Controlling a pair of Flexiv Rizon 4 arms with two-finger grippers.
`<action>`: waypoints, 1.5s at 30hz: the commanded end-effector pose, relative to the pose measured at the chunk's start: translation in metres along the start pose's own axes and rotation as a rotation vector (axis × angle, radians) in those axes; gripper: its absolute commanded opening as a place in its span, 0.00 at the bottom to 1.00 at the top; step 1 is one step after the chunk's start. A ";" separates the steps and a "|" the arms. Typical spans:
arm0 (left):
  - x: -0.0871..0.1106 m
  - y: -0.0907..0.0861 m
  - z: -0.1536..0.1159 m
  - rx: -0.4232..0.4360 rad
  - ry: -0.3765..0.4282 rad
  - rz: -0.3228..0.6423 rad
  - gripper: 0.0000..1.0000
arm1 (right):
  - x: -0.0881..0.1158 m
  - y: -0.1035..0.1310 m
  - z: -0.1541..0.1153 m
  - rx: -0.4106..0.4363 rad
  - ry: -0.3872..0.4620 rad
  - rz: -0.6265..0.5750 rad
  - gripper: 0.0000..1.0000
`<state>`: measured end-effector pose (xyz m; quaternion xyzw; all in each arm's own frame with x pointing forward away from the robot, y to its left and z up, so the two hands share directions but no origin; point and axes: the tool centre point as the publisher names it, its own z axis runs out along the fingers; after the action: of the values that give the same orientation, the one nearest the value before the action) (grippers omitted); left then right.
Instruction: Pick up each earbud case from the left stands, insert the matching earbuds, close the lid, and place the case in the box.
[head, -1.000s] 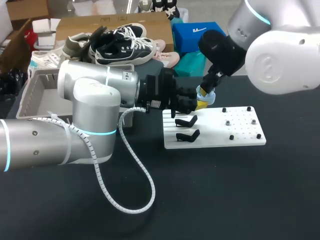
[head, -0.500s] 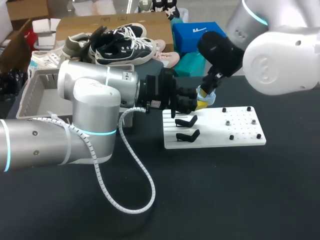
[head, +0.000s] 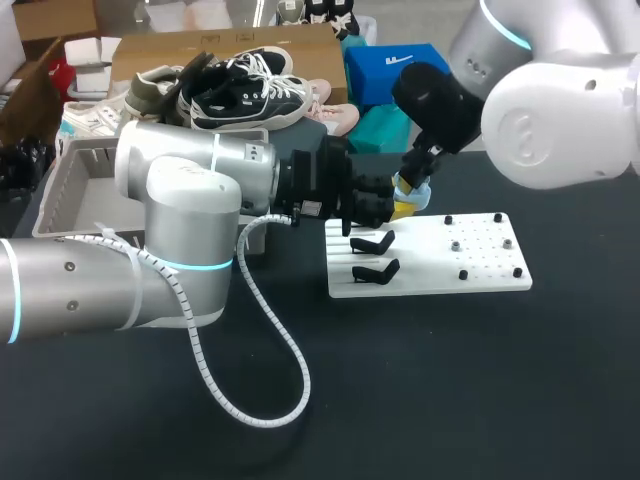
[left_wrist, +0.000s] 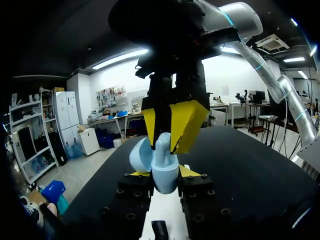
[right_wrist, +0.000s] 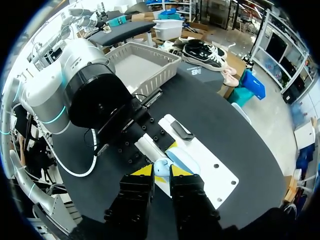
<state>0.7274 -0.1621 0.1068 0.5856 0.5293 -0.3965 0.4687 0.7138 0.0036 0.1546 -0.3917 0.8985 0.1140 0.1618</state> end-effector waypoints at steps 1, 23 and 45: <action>0.000 -0.001 0.000 -0.002 -0.002 0.001 0.00 | 0.001 0.000 -0.001 0.005 -0.004 0.003 0.14; 0.000 -0.001 0.000 -0.002 -0.002 0.001 0.00 | 0.002 0.002 -0.001 0.007 -0.003 0.013 0.27; 0.000 -0.001 0.000 -0.002 -0.002 0.001 0.00 | 0.006 0.005 -0.032 0.073 -0.077 0.009 0.30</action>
<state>0.7271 -0.1625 0.1072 0.5858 0.5291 -0.3966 0.4686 0.7105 -0.0046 0.1807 -0.3824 0.8976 0.1069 0.1915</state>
